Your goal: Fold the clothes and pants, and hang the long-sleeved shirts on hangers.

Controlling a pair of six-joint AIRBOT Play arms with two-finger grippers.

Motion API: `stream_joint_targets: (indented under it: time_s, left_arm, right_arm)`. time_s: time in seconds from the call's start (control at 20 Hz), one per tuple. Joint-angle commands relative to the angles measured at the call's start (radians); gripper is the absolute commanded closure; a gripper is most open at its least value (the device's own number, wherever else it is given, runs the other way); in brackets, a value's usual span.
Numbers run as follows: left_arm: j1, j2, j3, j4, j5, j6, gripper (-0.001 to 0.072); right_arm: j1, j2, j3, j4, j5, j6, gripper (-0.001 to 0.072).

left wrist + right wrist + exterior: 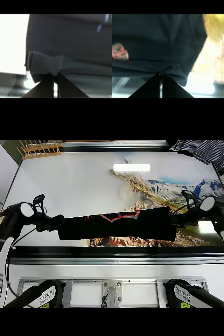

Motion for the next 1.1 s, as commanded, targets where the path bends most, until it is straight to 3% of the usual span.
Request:
stream_joint_targets:
  time_s: [0.0,0.15,0.2,0.25,0.3,0.35,0.5,0.75,0.85,0.9,1.05]
  left_arm:
    - [-0.003,-0.177,0.146,-0.003,0.007,0.006,0.0701]
    - [-0.002,-0.28,0.24,-0.007,0.011,0.006,0.07]
    - [-0.002,-0.306,0.273,-0.01,0.011,0.006,0.0655]
    - [-0.002,-0.325,0.304,-0.032,0.018,0.006,0.0369]
    - [0.003,-0.335,0.337,-0.074,0.03,0.005,0.0131]
    - [0.014,-0.335,0.367,-0.122,0.052,0.006,0.0135]
    - [0.026,-0.285,0.416,-0.17,0.086,0.01,0.0164]
    - [-0.035,-0.133,0.233,-0.15,0.117,0.04,0.0188]
    - [-0.087,-0.09,0.132,-0.155,0.171,0.04,0.0706]
    - [-0.122,-0.073,0.084,-0.162,0.204,0.039,0.0701]
    - [-0.23,-0.058,0.0,-0.164,0.249,0.002,0.0701]
  right_arm:
    - [0.045,-0.122,0.092,0.002,-0.156,0.001,0.0696]
    - [0.066,-0.167,0.103,0.078,-0.341,0.001,0.069]
    - [0.066,-0.172,0.103,0.134,-0.416,0.001,0.0678]
    - [0.066,-0.172,0.103,0.188,-0.482,0.001,0.0525]
    - [0.063,-0.171,0.105,0.245,-0.547,0.001,0.0209]
    - [0.06,-0.171,0.114,0.288,-0.585,0.001,0.0066]
    - [0.016,-0.16,0.138,0.31,-0.549,-0.019,0.0066]
    - [-0.214,-0.192,0.137,0.309,-0.184,-0.257,0.006]
    - [-0.322,-0.237,0.138,0.31,-0.064,-0.304,0.0037]
    - [-0.371,-0.267,0.138,0.31,-0.022,-0.316,-0.0008]
    - [-0.449,-0.365,0.138,0.346,0.05,-0.372,-0.0008]
